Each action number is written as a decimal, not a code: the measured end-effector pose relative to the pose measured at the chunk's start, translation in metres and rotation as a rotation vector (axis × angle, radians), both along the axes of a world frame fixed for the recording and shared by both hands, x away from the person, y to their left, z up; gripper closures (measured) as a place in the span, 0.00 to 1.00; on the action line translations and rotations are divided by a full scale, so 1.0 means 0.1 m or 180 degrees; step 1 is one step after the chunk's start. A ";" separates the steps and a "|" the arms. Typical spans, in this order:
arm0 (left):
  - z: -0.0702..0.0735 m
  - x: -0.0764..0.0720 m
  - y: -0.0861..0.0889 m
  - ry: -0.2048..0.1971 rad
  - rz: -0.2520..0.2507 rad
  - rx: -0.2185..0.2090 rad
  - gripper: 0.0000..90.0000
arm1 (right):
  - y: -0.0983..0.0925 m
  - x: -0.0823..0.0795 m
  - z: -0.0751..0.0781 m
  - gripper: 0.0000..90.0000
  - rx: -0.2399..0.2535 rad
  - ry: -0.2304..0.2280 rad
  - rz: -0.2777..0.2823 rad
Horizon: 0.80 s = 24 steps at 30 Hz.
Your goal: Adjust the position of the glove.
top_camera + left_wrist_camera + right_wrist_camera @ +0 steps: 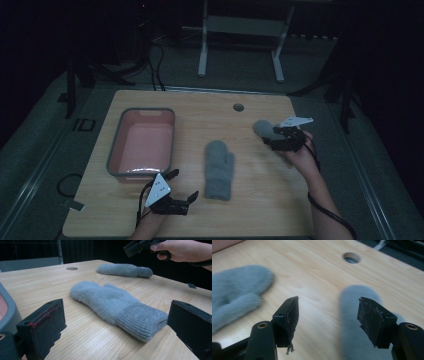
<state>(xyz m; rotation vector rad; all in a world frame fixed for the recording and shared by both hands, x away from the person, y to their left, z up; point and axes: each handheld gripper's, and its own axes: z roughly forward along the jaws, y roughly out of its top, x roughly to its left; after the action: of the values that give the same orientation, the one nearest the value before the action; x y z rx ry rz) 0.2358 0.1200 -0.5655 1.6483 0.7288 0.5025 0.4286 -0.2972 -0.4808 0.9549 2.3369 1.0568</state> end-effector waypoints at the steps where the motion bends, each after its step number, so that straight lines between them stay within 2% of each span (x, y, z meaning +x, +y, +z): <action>1: 0.00 0.00 0.00 0.0003 -0.0002 0.0004 0.02 | -0.07 0.03 0.00 0.36 0.0015 -0.0008 -0.0045; 3: 0.00 0.00 -0.01 0.0005 -0.0011 0.0010 0.02 | -0.17 0.09 -0.03 0.40 0.0018 0.0081 -0.0114; 11: -0.01 0.00 -0.01 0.0018 -0.0007 -0.0002 0.02 | -0.44 0.29 -0.30 0.54 -0.0296 0.0206 -0.0226; 13: -0.01 0.00 -0.01 0.0019 -0.0009 0.0003 0.02 | -0.47 0.33 -0.36 0.54 -0.0352 0.0224 -0.0228; 16: -0.01 0.00 -0.01 0.0019 -0.0015 0.0001 0.02 | -0.51 0.38 -0.46 0.50 -0.0330 0.0323 -0.0182; 19: -0.01 0.00 -0.01 0.0022 -0.0011 0.0004 0.02 | -0.51 0.40 -0.59 0.48 -0.0478 0.0394 -0.0178; 20: -0.01 0.00 -0.01 0.0023 -0.0012 0.0012 0.02 | -0.51 0.39 -0.61 0.49 -0.0461 0.0381 -0.0176; 22: -0.01 0.00 0.00 0.0020 -0.0015 0.0016 0.02 | -0.51 0.38 -0.61 0.55 -0.0456 0.0357 -0.0184; 24: -0.01 0.00 -0.01 0.0022 -0.0016 0.0016 0.02 | -0.50 0.36 -0.62 0.67 -0.0421 0.0375 -0.0209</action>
<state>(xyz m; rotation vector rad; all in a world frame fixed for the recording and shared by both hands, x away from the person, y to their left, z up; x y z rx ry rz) 0.2358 0.1194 -0.5667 1.6570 0.7288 0.4955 0.4649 -0.3476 -0.5424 1.0608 2.4176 0.8300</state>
